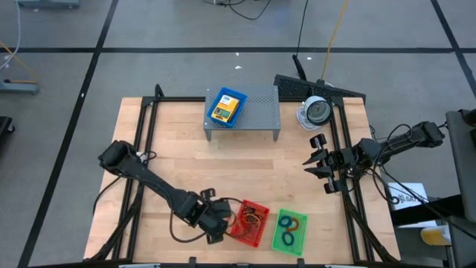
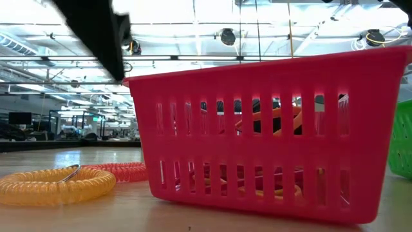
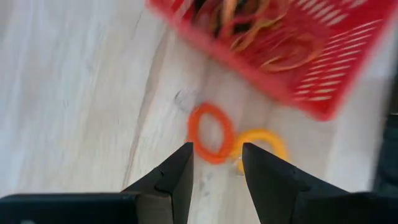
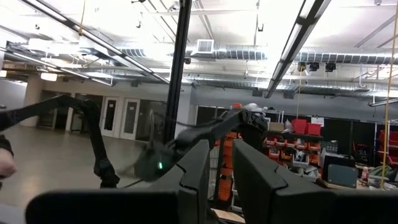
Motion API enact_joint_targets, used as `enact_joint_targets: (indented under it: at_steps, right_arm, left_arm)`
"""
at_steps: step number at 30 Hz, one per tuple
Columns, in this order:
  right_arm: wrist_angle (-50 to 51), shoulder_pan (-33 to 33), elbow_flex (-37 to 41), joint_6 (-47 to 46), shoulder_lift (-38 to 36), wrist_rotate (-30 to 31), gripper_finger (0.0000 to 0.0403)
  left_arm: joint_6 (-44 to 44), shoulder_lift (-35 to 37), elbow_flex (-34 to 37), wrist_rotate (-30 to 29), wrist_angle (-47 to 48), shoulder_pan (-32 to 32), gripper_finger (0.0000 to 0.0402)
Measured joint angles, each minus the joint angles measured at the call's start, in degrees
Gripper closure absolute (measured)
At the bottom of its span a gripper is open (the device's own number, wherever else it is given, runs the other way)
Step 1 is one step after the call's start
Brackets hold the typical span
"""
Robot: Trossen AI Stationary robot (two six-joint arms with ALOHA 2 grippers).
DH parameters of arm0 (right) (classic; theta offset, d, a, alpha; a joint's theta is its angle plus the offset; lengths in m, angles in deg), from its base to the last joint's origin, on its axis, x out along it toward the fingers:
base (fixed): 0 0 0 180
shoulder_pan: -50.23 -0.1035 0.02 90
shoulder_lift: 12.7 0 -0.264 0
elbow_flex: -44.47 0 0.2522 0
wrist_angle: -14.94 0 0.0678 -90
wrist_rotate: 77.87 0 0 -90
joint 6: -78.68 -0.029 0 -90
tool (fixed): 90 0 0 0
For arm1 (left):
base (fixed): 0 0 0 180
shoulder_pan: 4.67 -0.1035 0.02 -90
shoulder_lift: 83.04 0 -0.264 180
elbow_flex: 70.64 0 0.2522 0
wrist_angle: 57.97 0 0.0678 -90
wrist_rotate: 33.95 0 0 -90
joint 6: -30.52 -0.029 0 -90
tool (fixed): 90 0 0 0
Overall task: Pick & Place Office Desk Supplies
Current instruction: Put the red bin on the shelf
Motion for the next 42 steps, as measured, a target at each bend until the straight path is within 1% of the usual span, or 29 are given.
enact_joint_targets:
  at_steps: [3, 5, 8, 10, 18, 26, 31, 37, 42]
  right_arm:
    - [0.15, 0.0, 0.0, -0.02, 0.0, 0.0, 0.0346]
    - [0.15, 0.0, 0.0, -0.02, -0.02, 0.0, 0.0346]
    - [0.15, 0.0, 0.0, -0.03, 0.0, 0.0, 0.0346]
    - [0.15, 0.0, 0.0, -0.02, 0.0, 0.0, 0.0346]
    - [0.38, 0.0, 0.0, -0.02, -0.02, 0.0, 0.0346]
    - [0.8, 0.0, 0.0, 0.05, -0.01, 0.02, 0.0346]
    - [0.89, 0.0, 0.0, 0.58, -0.02, 0.02, 0.0346]
    - [4.24, 0.0, 0.0, 3.2, 0.04, 0.31, 0.0346]
    - [3.35, 0.0, 0.0, 3.09, 0.35, 0.36, 0.0346]
  left_arm:
    - [4.56, 0.0, 4.43, 0.13, -2.13, 0.0, 0.0256]
    - [6.7, 0.0, 6.5, 1.2, -2.17, -0.02, 0.0256]
    - [9.02, 0.0, 8.75, 1.83, -2.55, -0.09, 0.0256]
    - [9.1, 0.0, 9.49, 1.7, -2.83, -0.1, 0.0256]
    - [4.88, 0.0, 9.62, 0.42, -7.64, -1.09, 0.0256]
    - [-0.33, 0.0, 9.62, -0.73, -7.16, -1.83, 0.0256]
    - [-2.31, 0.0, 9.59, -2.88, -3.64, -2.86, 0.0256]
    - [-5.24, 0.0, 9.59, -4.07, 3.54, -7.46, 0.0256]
    - [-8.99, 0.0, 9.58, -4.02, 3.84, -11.18, 0.0256]
